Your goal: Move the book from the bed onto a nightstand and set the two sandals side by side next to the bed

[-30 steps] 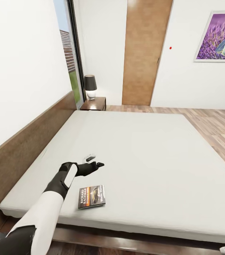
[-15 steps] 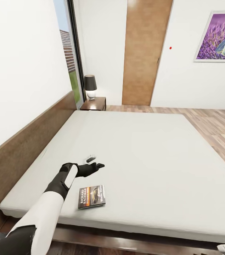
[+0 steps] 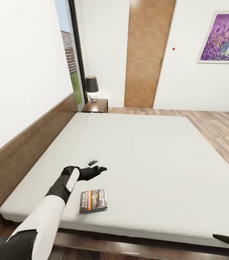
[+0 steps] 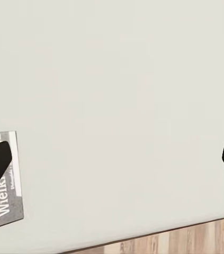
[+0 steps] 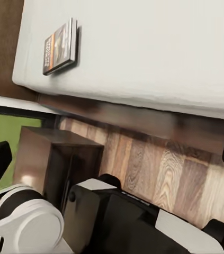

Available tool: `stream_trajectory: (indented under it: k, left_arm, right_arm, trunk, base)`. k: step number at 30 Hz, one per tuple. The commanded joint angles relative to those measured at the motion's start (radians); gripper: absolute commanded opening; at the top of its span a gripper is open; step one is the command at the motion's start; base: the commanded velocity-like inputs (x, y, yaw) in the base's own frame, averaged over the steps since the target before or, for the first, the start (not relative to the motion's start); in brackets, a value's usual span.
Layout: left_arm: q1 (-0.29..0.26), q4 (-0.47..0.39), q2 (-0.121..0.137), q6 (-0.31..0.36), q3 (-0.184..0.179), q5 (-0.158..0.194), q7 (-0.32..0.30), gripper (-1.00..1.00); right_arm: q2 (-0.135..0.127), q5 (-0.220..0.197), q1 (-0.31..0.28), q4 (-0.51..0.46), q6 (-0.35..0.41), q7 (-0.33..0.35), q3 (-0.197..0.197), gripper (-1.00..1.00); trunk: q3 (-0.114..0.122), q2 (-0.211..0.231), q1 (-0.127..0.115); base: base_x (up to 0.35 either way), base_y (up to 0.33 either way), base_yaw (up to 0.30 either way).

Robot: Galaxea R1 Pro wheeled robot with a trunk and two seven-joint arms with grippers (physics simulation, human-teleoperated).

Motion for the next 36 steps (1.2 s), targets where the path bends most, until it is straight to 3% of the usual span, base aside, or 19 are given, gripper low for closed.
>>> stream_trajectory:
  k: [1, 4, 7, 10, 12, 19, 22, 26, 31, 34, 36]
  left_arm:
    - [-0.001, 0.0, -0.002, 0.007, 0.007, -0.002, -0.004, 1.0]
    - [-0.001, 0.001, -0.002, 0.007, 0.006, -0.002, -0.004, 1.0]
    - [-0.001, 0.001, -0.004, 0.001, 0.006, -0.002, -0.004, 1.0]
    - [-0.001, 0.022, -0.005, -0.024, 0.006, -0.002, -0.004, 1.0]
    - [-0.001, 0.041, -0.005, -0.043, 0.005, -0.003, -0.004, 1.0]
    - [-0.001, 0.055, -0.005, -0.065, 0.005, -0.003, -0.004, 1.0]
    - [-0.001, 0.056, -0.005, -0.066, 0.005, -0.003, -0.004, 1.0]
    - [-0.001, 0.056, -0.005, -0.066, 0.005, -0.003, -0.004, 1.0]
    - [-0.001, 0.056, -0.005, -0.067, 0.005, -0.003, -0.004, 1.0]
    - [-0.001, 0.056, -0.005, -0.067, 0.005, -0.003, -0.004, 1.0]
    - [-0.001, 0.056, -0.005, -0.067, 0.005, -0.003, -0.004, 1.0]
  right_arm:
    - [-0.002, -0.009, -0.001, -0.024, 0.014, 0.0, 0.007, 1.0]
    - [-0.003, -0.009, -0.001, -0.074, 0.018, -0.013, 0.004, 1.0]
    - [-0.004, -0.01, -0.001, -0.1, 0.019, -0.083, -0.028, 1.0]
    - [-0.001, -0.011, -0.001, -0.114, 0.018, -0.271, -0.118, 1.0]
    - [0.0, -0.012, -0.001, -0.135, 0.018, -0.383, -0.155, 1.0]
    - [0.003, -0.023, -0.002, -0.29, 0.021, -0.589, -0.185, 1.0]
    - [0.008, -0.039, -0.003, -0.306, 0.02, -0.729, -0.186, 1.0]
    - [0.028, -0.045, -0.003, -0.314, 0.01, -0.814, -0.187, 1.0]
    - [0.049, -0.045, -0.003, -0.326, -0.002, -0.844, -0.2, 1.0]
    - [0.055, -0.044, -0.003, -0.325, -0.003, -0.854, -0.236, 1.0]
    - [0.062, -0.044, -0.003, -0.323, -0.004, -0.906, -0.282, 1.0]
  trunk:
    - [-0.001, -0.001, 0.0]
    - [-0.001, -0.001, 0.0]
    - [-0.001, -0.001, 0.0]
    - [-0.001, -0.001, 0.0]
    - [-0.001, -0.001, 0.0]
    - [-0.001, -0.001, 0.0]
    - [-0.001, -0.001, 0.0]
    - [-0.001, -0.001, 0.0]
    - [-0.001, -0.001, 0.0]
    - [-0.001, -0.001, 0.0]
    - [-0.001, -0.001, 0.0]
  base:
    - [0.0, 0.0, 0.0]
    - [0.0, 0.0, 0.0]
    - [0.0, 0.0, 0.0]
    - [0.0, 0.0, 0.0]
    - [0.0, 0.0, 0.0]
    - [0.0, 0.0, 0.0]
    - [0.0, 0.0, 0.0]
    - [0.0, 0.0, 0.0]
    - [0.0, 0.0, 0.0]
    - [0.0, 0.0, 0.0]
    - [0.0, 0.0, 0.0]
